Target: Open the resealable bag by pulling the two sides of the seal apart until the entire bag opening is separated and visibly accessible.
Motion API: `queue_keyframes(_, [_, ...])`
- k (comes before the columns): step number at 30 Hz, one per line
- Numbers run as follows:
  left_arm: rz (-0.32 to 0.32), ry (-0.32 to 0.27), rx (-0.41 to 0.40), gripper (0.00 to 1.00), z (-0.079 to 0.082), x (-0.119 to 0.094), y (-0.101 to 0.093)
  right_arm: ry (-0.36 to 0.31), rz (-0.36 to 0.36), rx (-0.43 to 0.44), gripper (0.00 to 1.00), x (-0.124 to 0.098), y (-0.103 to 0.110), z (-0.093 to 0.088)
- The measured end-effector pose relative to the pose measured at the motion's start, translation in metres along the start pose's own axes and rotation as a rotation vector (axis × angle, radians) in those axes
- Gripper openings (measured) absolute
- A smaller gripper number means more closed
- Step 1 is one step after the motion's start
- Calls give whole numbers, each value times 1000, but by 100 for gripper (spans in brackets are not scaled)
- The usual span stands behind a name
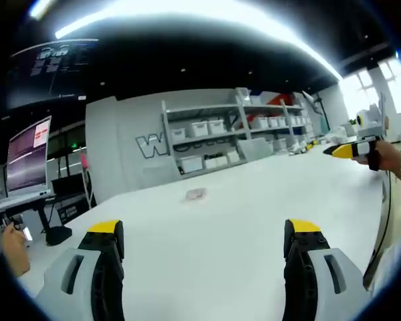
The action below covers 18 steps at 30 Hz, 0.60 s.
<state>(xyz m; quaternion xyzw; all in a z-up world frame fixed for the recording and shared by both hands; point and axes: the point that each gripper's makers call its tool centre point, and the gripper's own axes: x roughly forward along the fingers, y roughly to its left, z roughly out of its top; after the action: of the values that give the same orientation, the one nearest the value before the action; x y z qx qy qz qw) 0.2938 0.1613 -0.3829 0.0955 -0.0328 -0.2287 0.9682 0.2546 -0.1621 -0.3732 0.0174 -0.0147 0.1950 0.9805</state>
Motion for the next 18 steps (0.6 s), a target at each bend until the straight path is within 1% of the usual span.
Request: queue_keyframes(18, [-2,4,0,98,-1,1,-1,3,3,-1,74,1,0,-1])
